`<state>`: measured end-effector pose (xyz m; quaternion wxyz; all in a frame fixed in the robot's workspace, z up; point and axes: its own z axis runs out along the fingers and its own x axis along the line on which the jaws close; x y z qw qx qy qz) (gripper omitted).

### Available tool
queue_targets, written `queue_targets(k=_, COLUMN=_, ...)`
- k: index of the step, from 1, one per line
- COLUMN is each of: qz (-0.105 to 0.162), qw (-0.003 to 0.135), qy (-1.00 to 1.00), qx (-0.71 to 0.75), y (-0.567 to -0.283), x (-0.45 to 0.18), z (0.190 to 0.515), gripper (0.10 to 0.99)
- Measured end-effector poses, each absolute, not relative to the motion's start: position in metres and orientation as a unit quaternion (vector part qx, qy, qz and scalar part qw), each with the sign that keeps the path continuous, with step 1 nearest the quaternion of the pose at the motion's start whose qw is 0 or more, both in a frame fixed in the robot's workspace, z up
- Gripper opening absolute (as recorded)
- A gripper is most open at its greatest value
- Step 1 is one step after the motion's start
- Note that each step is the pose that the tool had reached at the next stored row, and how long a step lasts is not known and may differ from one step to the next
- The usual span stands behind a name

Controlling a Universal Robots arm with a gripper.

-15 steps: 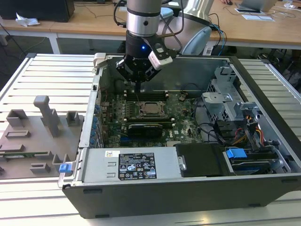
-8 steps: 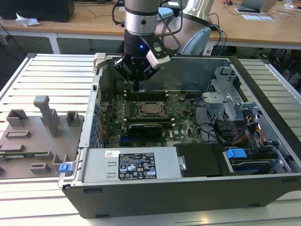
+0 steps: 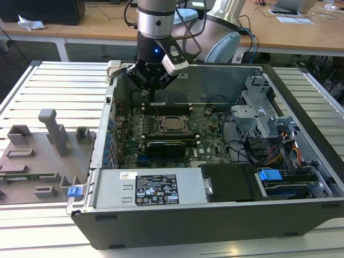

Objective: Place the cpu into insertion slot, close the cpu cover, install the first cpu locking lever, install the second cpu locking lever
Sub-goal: 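Install the first cpu locking lever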

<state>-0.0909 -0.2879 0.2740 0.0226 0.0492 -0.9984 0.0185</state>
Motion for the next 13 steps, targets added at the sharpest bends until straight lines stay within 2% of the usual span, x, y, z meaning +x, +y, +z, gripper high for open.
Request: queue_targets(k=13, qz=0.019, qw=0.023, qy=-0.998, qx=0.049, y=-0.274, x=-0.093, z=0.264, gripper=0.106)
